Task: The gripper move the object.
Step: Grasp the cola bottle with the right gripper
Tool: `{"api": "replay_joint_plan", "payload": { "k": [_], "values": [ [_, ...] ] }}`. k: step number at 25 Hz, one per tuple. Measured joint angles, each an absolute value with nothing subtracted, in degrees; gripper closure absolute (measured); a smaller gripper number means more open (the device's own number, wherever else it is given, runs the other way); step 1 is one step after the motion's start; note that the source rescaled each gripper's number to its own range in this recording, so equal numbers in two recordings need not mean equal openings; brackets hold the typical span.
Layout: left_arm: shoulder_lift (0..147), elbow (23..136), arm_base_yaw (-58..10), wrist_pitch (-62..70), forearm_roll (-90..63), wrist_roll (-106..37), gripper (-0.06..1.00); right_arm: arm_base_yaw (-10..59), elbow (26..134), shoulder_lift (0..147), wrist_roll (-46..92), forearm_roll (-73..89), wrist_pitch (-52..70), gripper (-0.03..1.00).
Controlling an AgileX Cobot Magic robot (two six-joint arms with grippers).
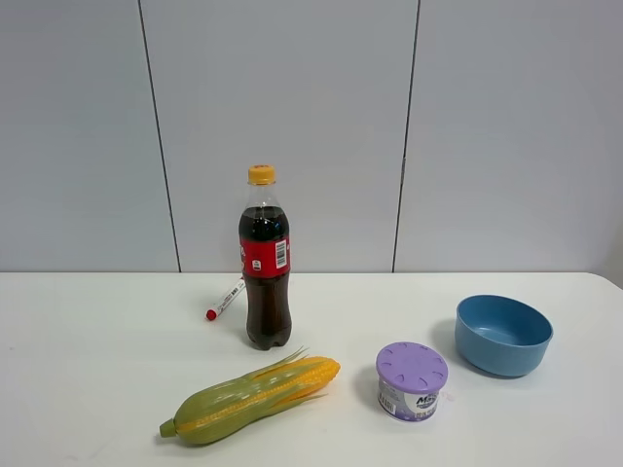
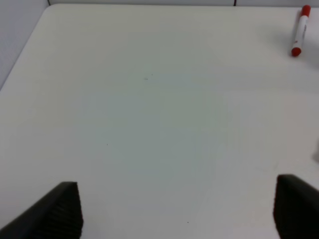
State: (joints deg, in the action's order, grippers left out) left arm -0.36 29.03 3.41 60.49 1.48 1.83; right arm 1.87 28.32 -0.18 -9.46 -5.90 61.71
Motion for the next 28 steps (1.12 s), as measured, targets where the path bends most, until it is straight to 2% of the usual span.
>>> {"api": "replay_joint_plan", "payload": {
  "k": [21,25,28],
  "values": [
    [-0.4,29.0,3.4,60.5,1.5,1.8,-0.06,1.9,28.3,-0.1,-9.5,-3.2,61.6,0.32],
    [-0.4,29.0,3.4,60.5,1.5,1.8,-0.06,1.9,30.1,5.9,-6.3,1.2,60.7,0.32],
    [-0.4,29.0,3.4,60.5,1.5,1.8,-0.06,1.9,33.4,13.3,-1.9,2.3,54.1,0.32]
  ]
}}
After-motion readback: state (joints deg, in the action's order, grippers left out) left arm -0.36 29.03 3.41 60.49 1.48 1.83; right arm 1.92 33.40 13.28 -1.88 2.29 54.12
